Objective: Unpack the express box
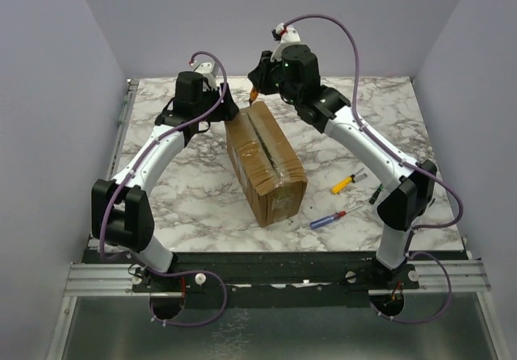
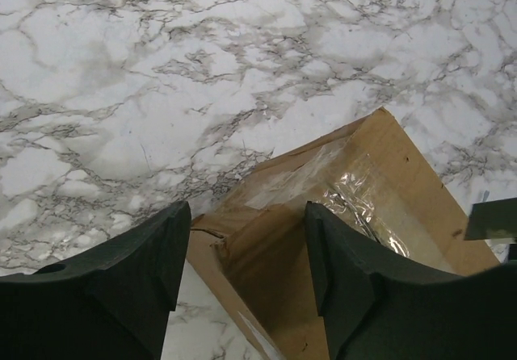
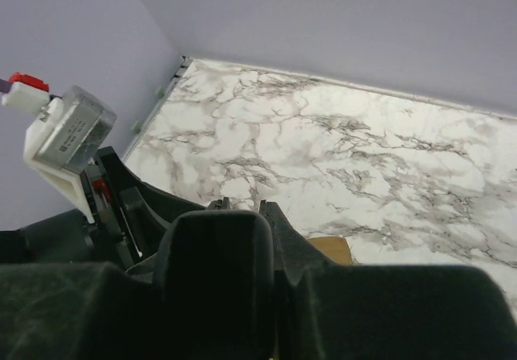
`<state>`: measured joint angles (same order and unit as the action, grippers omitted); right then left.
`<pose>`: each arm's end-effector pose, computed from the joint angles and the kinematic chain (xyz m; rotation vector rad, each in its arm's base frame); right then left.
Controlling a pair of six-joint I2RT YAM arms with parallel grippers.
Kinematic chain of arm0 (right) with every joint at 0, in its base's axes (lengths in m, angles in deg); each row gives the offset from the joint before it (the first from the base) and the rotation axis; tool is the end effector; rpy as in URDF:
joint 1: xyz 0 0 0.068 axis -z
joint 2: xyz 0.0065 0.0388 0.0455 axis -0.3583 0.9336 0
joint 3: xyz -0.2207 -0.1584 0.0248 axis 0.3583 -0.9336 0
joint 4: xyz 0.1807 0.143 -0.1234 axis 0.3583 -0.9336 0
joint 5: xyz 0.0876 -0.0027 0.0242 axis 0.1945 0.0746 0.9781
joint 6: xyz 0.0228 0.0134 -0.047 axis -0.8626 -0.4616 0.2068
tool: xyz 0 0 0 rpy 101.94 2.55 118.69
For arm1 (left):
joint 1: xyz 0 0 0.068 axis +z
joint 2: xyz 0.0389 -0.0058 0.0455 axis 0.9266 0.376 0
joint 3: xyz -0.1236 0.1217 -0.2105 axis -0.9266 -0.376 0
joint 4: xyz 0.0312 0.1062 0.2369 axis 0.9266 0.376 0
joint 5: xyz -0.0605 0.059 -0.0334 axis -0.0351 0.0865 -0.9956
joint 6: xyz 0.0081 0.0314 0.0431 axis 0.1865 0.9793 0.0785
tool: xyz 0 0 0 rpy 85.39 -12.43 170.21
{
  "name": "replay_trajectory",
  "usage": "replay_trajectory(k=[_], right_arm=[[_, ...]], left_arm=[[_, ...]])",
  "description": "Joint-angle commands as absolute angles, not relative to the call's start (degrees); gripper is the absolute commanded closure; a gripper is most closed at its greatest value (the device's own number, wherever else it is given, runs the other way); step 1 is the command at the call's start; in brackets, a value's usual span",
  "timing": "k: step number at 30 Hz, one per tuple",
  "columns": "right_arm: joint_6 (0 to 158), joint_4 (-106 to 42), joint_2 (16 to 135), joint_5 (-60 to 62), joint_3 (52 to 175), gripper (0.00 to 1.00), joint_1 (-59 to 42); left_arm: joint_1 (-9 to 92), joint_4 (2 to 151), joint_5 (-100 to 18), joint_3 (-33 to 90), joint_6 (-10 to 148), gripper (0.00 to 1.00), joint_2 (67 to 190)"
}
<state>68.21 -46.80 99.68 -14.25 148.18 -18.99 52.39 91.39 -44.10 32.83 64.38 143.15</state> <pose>0.3357 0.2756 0.4317 -0.2531 1.7732 0.6207 0.3551 -0.1058 0.3269 0.1164 2.0741 -0.5435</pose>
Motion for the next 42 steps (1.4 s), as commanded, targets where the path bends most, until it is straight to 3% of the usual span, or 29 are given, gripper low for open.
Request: replay_trajectory(k=[1,9,21,42], right_arm=[[70.2,-42.7,101.9,-21.7,149.2,1.00,-21.3],[77.2,-41.0,108.0,-31.1,152.6,1.00,-25.4],[79.4,-40.1,110.3,-34.4,154.8,1.00,-26.1],[80.2,-39.8,112.3,-34.2,154.5,1.00,-26.1]], left_arm=[[52.8,90.6,-44.9,30.8,62.5,0.39,143.3],[52.8,89.7,-45.8,28.9,59.3,0.51,143.8],[53.5,89.7,-47.7,28.4,57.3,0.64,145.6],[53.5,88.9,-49.4,28.1,56.5,0.67,146.6]])
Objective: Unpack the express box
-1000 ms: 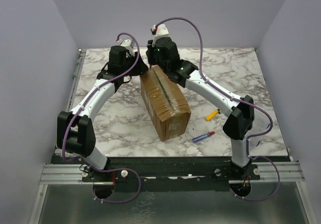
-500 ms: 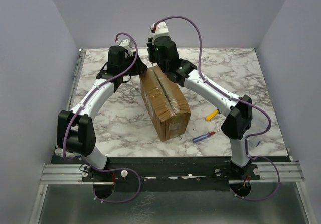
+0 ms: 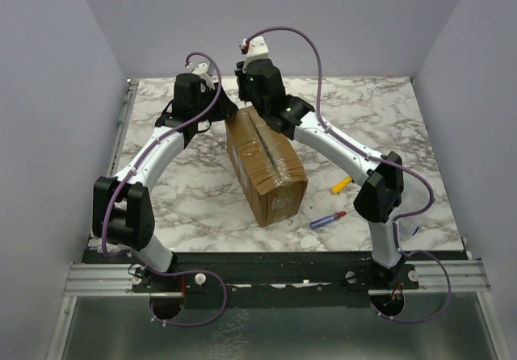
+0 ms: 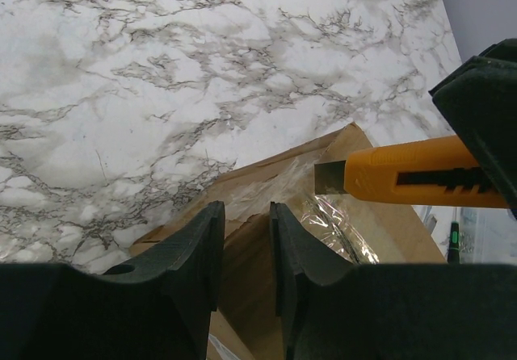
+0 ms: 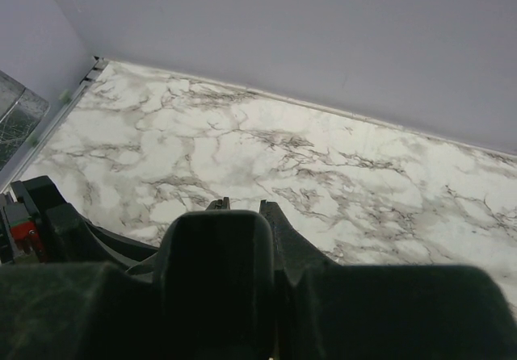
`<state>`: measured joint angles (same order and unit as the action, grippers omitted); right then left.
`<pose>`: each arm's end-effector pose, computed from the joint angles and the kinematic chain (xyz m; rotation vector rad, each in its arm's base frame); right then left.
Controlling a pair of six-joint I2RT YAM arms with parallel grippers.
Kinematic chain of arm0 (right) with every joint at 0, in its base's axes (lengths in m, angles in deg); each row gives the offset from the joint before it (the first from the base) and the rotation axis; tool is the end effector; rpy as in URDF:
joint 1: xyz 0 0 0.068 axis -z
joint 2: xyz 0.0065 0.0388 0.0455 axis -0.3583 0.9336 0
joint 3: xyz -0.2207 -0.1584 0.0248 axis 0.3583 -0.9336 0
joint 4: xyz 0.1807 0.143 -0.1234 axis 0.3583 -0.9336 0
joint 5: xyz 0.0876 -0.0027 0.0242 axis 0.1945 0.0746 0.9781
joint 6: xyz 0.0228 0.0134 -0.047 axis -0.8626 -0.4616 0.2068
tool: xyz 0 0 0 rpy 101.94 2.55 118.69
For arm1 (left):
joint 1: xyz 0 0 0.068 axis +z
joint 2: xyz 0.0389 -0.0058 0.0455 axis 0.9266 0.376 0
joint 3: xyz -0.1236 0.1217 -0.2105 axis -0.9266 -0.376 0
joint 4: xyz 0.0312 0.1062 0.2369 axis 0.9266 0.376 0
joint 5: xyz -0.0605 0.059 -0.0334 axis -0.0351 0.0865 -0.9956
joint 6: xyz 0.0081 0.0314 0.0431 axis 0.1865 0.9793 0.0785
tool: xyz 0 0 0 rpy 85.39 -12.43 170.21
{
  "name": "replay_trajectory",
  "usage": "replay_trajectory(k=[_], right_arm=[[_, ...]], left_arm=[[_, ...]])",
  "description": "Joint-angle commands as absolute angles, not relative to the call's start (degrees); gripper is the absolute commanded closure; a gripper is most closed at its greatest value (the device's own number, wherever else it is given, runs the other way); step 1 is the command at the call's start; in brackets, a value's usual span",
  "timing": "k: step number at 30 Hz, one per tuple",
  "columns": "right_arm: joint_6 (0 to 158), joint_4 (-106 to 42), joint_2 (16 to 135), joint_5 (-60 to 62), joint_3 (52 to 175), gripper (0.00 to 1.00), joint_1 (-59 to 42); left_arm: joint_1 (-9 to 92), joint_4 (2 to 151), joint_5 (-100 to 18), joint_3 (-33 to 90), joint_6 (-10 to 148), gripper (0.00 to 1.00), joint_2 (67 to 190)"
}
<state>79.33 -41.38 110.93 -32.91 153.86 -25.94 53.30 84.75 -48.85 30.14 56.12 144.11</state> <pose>0.3435 0.3447 0.3903 -0.2832 1.7207 0.2899 0.3615 -0.1044 0.3162 0.0138 2.0454 -0.7117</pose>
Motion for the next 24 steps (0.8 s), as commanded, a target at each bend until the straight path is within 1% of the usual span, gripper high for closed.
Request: replay_trajectory(k=[1,13,22,24], right_arm=[[80.2,-39.8,112.3,-34.1,154.4,1.00,-26.1],[79.5,-40.7,111.6,-32.7,151.9,1.00,-26.1],[76.9,-47.2,110.2,-31.6,151.9,1.00,-26.1],[76.8,-48.6,109.9,-31.5,152.4,1.00,-26.1]], left_arm=[[53.5,88.9,-49.3,28.1,56.5,0.67,146.7],[53.5,88.8,-49.3,27.9,56.5,0.67,146.8],[53.5,88.7,-49.4,27.9,56.3,0.67,147.3],[53.5,88.8,-49.9,27.9,56.2,0.66,147.5]])
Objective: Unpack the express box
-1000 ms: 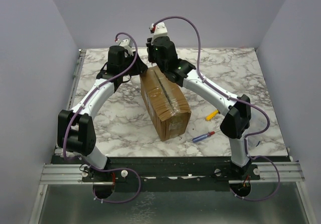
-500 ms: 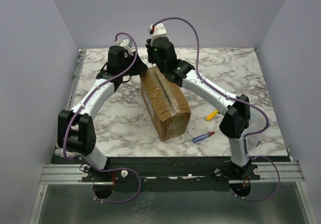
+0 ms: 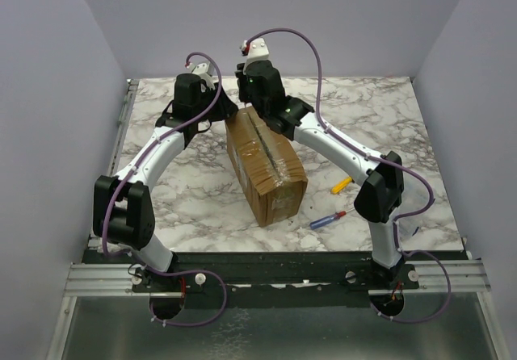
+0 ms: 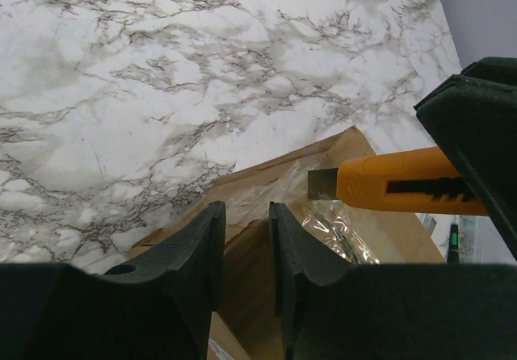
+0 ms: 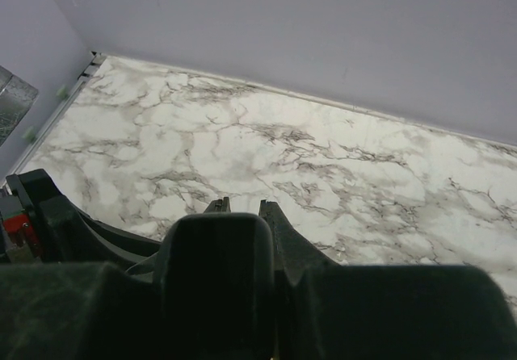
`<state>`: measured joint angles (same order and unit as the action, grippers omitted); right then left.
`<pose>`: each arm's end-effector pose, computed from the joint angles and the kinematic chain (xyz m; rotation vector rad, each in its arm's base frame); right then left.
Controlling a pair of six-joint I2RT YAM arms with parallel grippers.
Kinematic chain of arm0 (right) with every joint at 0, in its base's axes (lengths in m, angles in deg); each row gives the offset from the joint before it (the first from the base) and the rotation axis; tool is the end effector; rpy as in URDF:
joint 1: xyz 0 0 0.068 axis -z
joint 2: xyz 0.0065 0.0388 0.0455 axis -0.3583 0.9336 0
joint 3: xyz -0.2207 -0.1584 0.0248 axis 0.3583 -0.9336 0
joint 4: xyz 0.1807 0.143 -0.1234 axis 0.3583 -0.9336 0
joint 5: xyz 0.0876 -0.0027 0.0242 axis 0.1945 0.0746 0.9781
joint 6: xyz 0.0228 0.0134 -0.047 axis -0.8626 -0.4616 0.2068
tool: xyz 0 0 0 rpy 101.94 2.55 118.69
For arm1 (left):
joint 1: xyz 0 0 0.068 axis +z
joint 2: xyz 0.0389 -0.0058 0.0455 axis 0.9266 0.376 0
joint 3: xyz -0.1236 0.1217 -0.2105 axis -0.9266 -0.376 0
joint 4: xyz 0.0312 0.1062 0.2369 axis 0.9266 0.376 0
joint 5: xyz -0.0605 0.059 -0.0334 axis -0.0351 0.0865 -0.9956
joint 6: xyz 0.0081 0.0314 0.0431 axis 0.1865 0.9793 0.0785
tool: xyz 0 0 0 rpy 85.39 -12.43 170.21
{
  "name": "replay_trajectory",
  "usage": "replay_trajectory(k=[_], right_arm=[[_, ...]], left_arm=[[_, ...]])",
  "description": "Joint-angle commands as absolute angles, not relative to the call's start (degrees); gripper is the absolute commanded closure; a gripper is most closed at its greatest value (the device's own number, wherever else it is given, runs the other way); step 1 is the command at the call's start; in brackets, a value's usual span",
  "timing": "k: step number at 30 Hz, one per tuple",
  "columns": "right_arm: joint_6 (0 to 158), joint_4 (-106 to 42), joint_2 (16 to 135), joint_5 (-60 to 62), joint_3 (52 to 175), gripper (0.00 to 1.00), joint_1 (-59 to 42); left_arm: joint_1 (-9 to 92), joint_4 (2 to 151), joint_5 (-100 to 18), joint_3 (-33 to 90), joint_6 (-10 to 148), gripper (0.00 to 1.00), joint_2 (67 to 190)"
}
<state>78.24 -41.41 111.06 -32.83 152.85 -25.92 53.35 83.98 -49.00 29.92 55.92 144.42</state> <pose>0.3444 0.3455 0.3830 -0.2771 1.7408 0.2945 0.3629 -0.1045 0.3143 0.0120 2.0417 -0.7164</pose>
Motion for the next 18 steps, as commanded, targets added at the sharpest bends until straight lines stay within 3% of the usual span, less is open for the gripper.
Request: replay_trajectory(k=[1,6,12,16,17,18], right_arm=[[76.7,-49.3,110.1,-31.7,152.8,1.00,-26.1],[76.2,-50.0,110.3,-32.1,152.8,1.00,-26.1],[76.2,-49.8,110.7,-32.8,153.4,1.00,-26.1],[76.1,-50.9,110.9,-32.8,154.6,1.00,-26.1],[75.9,-52.1,110.4,-32.9,155.1,1.00,-26.1],[75.9,-52.6,110.1,-32.9,155.0,1.00,-26.1]], left_arm=[[53.5,88.7,-50.3,28.0,56.2,0.64,147.5],[53.2,85.9,-53.8,27.1,57.0,0.42,145.1],[52.3,85.1,-53.3,26.1,56.9,0.31,144.3],[51.8,86.8,-49.2,25.7,57.4,0.41,145.5],[51.6,89.5,-47.0,26.7,57.6,0.53,147.9],[51.6,90.0,-46.4,26.9,57.6,0.55,148.6]])
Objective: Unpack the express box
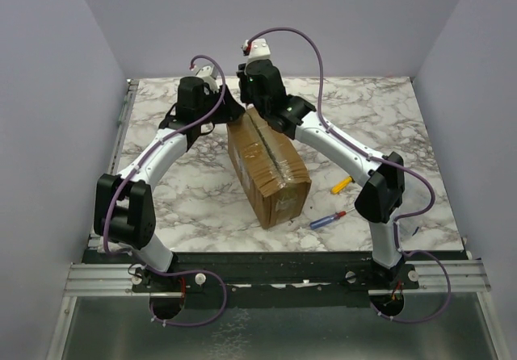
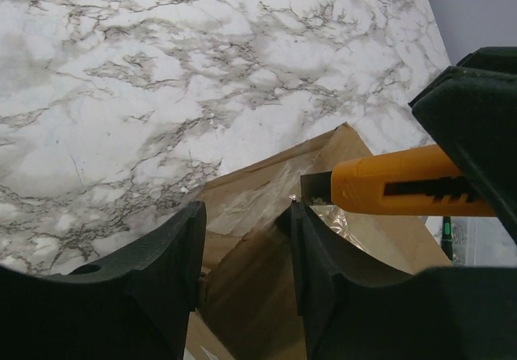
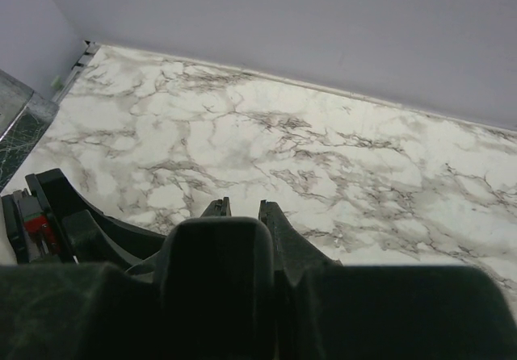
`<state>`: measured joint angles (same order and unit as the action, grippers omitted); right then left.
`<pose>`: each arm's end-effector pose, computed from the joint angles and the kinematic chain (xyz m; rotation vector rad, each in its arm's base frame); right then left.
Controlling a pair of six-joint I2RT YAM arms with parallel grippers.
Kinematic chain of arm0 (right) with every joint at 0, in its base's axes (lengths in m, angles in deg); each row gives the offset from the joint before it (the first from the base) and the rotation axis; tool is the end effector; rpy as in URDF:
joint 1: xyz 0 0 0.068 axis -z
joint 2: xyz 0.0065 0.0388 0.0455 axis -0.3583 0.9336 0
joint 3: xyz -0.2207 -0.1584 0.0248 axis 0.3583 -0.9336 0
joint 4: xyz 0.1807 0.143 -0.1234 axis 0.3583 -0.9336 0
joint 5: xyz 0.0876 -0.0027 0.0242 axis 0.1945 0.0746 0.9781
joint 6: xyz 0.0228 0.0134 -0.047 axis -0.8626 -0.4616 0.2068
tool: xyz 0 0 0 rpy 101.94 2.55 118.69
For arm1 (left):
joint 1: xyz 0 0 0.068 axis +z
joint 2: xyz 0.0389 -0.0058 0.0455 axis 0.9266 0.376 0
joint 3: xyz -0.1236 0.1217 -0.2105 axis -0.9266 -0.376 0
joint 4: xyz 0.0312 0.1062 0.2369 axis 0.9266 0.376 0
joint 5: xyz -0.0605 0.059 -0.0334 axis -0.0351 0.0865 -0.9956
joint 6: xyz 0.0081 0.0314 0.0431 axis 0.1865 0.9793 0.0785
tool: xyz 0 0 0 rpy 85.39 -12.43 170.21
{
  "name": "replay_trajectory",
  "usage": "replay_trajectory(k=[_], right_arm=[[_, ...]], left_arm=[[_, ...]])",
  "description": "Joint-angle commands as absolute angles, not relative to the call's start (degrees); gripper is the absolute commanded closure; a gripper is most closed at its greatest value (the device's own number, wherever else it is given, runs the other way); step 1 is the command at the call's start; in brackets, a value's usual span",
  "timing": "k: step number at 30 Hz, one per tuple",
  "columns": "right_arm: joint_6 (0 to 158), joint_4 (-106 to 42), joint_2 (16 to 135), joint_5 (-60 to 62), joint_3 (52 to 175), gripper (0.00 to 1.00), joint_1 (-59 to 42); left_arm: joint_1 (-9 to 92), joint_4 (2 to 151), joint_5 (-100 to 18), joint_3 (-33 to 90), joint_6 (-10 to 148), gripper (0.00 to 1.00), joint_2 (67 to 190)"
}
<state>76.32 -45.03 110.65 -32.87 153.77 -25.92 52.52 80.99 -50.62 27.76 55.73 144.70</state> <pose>0.3417 0.3426 0.3854 -0.2654 1.7793 0.2975 0.3615 -0.1108 0.3046 0.0445 2.0361 -0.7563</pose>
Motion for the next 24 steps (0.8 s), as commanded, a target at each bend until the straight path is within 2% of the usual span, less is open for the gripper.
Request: replay_trajectory(k=[1,9,15,17,21,24], right_arm=[[75.8,-53.0,109.5,-33.0,154.8,1.00,-26.1],[74.8,-53.1,106.0,-32.1,150.0,1.00,-26.1],[76.9,-46.2,102.8,-27.2,144.2,1.00,-25.8],[77.1,-45.2,102.6,-27.6,143.5,1.00,-25.6],[77.8,-43.9,102.6,-27.9,143.3,1.00,-25.2],[78.0,-43.7,102.8,-27.9,143.7,1.00,-25.1]], left_arm=[[51.5,90.3,-45.8,26.9,57.6,0.57,148.9],[51.6,90.4,-44.1,26.5,58.3,0.63,150.1],[51.5,90.5,-45.6,27.0,59.3,0.60,150.0],[51.7,90.7,-45.5,27.6,59.9,0.54,148.6],[52.8,91.8,-46.2,29.8,59.2,0.30,143.3],[53.9,92.6,-46.5,29.1,56.7,0.23,138.2]])
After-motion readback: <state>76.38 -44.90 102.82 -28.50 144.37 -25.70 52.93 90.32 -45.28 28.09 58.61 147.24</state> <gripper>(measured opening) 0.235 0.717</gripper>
